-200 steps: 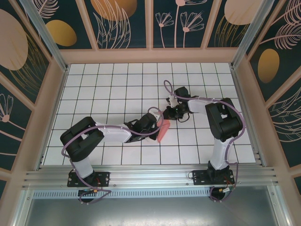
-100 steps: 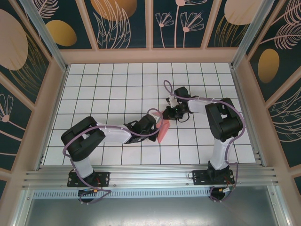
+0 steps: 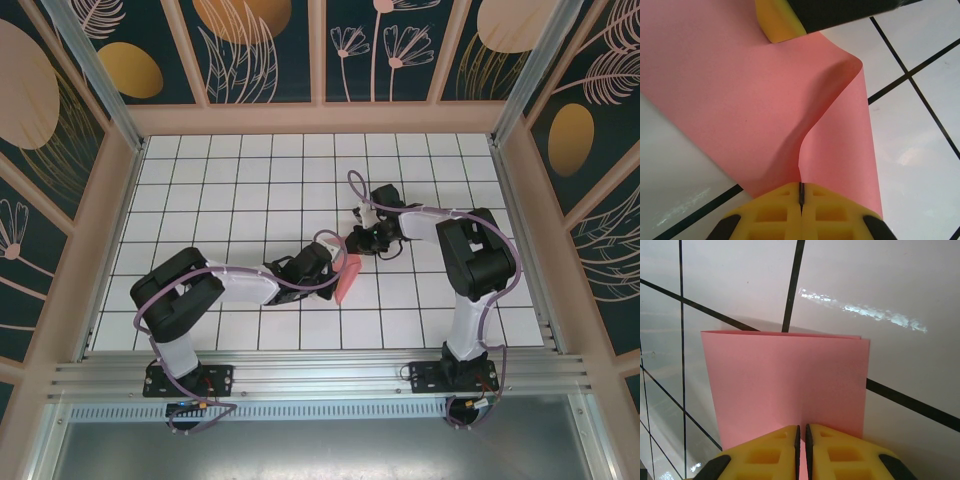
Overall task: Fold a paper plane with a square sheet of paper (pick it up from the middle)
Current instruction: Third fold the triangle at the center of the table.
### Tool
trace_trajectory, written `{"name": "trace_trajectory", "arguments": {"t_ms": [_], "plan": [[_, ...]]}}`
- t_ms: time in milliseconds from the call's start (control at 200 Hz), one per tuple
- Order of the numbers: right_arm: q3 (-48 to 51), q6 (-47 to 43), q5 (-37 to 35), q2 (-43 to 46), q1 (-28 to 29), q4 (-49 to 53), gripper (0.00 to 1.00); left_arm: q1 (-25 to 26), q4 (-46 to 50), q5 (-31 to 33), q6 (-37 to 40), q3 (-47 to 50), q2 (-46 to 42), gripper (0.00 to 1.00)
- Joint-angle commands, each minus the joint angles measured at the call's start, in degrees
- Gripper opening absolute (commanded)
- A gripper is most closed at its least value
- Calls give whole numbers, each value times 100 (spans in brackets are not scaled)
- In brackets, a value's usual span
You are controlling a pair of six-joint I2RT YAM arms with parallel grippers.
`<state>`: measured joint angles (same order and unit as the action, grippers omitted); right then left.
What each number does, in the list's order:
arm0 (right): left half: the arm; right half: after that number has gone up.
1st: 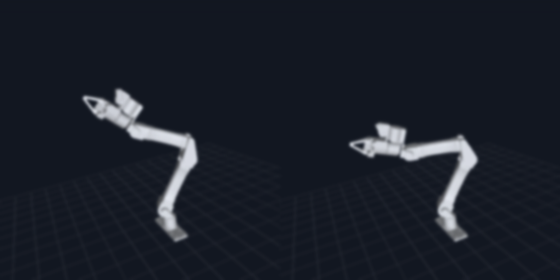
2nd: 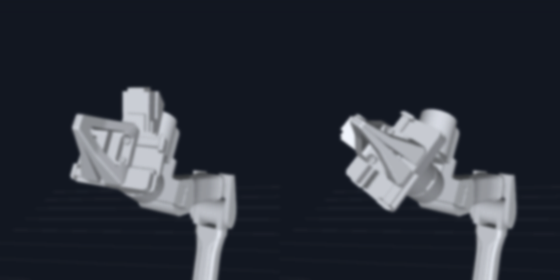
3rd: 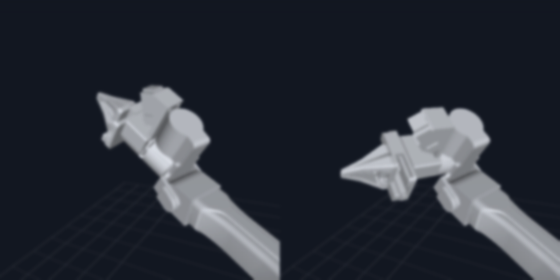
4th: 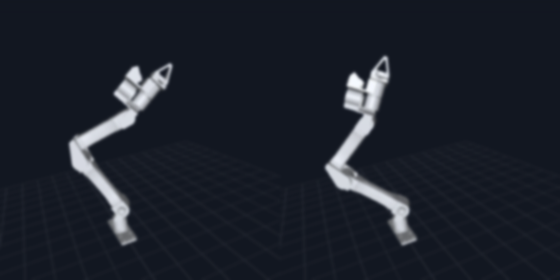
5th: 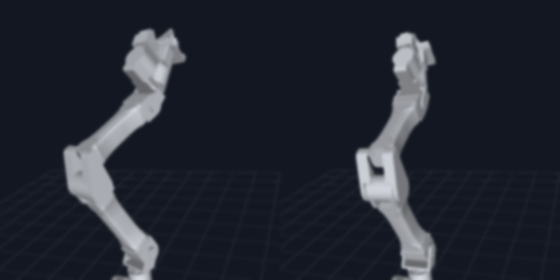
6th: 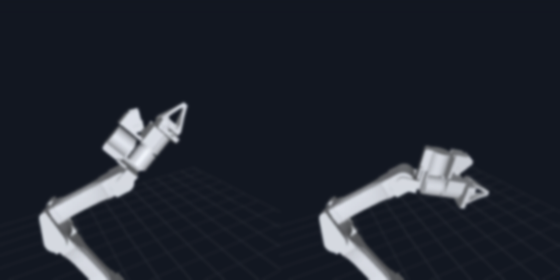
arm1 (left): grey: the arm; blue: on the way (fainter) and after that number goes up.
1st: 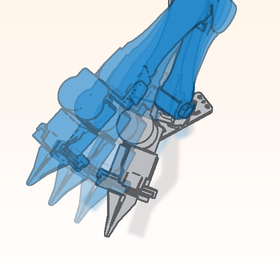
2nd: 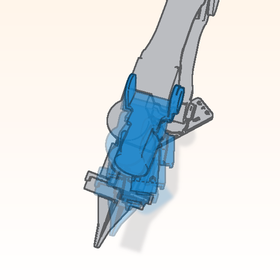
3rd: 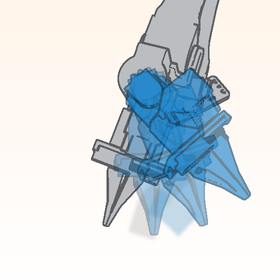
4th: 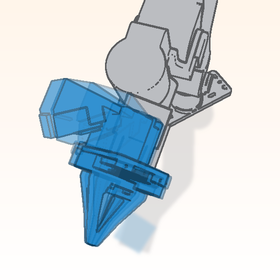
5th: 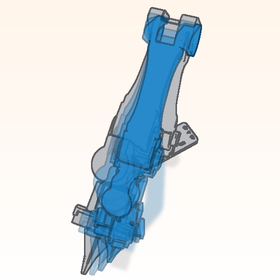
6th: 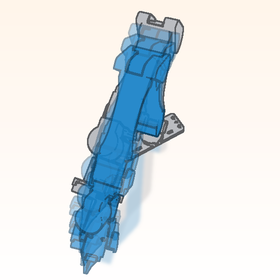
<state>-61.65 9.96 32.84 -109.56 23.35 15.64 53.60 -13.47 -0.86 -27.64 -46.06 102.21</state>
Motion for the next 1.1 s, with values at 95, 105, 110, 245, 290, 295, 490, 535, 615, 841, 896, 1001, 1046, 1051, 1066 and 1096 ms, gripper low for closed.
{"name": "trace_trajectory", "arguments": {"t_ms": [95,105,110,245,290,295,490,535,615,841,896,1001,1046,1051,1066,1096], "plan": [[-32,53,-31,-59,90,168,15,-34,4,72,119,49,203,0],[-32,51,-34,-58,90,172,15,-34,-1,76,112,57,203,0],[-36,51,-33,-57,90,170,15,-30,-4,77,111,60,202,0],[-57,89,26,-3,91,147,16,-32,-51,30,83,116,235,0],[-80,142,39,62,91,123,17,-28,-46,18,84,113,246,0],[-86,153,39,69,91,123,17,-27,-44,12,83,114,246,0],[22,616,-293,886,-28,-90,23,-28,-29,-34,101,150,258,0],[159,760,-387,1114,-90,-177,23,-27,-34,-38,92,168,255,0],[590,1048,-320,1537,-143,-478,22,-30,-48,-75,92,155,270,0],[1832,1992,216,2164,19,-1499,9,-34,-26,-73,102,135,282,0],[2069,2192,379,2204,37,-1763,7,-31,-2,-89,118,124,289,0],[2346,2400,487,2182,90,-2128,5,-28,29,-99,124,123,299,0],[2397,2429,474,2136,90,-2168,5,-34,50,-83,127,123,299,0],[2400,2431,471,2129,90,-2173,5,-34,48,-82,127,123,299,0],[2409,2432,469,2117,90,-2185,4,-32,59,-74,127,121,295,0],[2433,2447,473,2069,91,-2225,5,-30,71,-57,120,124,282,0]]}}
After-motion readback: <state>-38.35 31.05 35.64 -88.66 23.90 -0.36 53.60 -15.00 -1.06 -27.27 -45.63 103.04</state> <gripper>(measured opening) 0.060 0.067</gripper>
